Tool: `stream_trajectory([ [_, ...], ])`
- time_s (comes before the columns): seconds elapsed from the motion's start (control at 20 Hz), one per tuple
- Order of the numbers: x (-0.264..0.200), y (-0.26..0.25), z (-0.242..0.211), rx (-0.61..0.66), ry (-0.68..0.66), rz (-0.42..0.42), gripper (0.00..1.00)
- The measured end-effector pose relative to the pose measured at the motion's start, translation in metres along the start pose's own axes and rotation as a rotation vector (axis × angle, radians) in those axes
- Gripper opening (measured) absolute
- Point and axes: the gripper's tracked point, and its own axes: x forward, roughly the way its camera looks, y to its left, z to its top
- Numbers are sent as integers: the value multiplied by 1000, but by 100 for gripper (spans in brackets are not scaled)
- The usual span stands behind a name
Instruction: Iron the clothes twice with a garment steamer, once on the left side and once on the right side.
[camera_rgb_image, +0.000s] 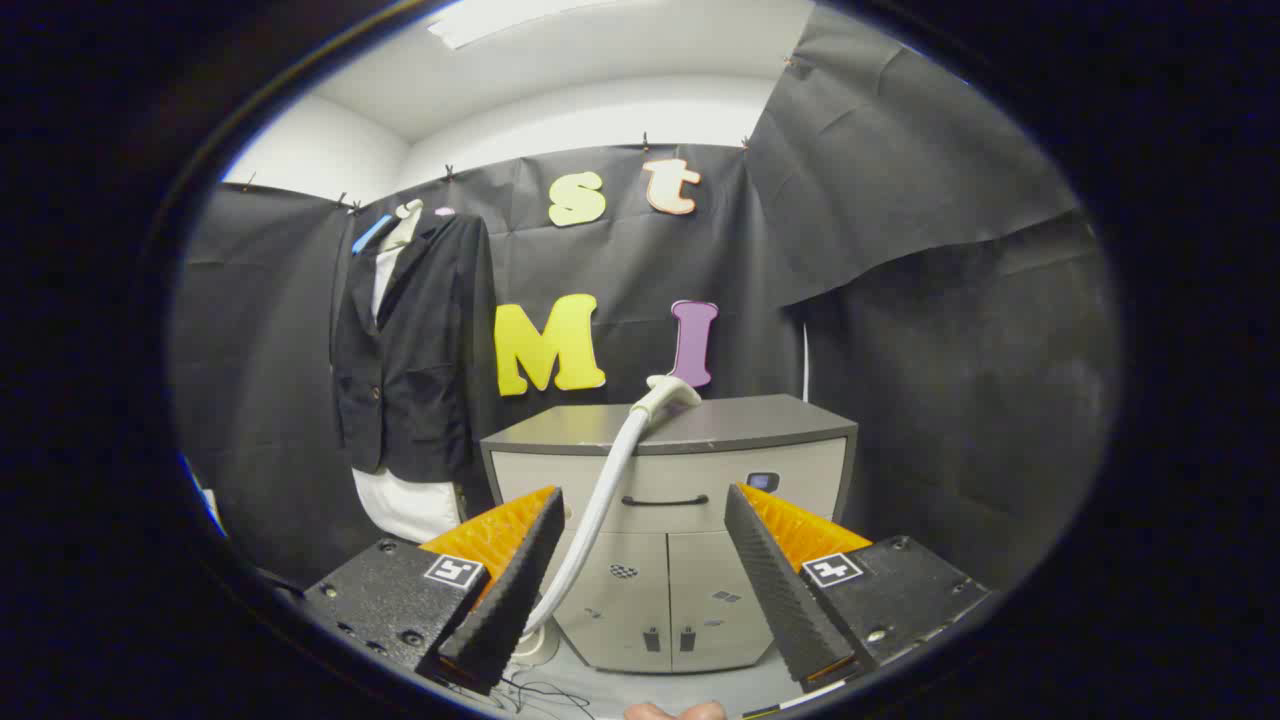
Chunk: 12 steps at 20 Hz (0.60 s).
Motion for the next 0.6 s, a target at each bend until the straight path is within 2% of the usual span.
stream_trajectory([
  [0.6,-9,17,11,23,-20,-99,100],
])
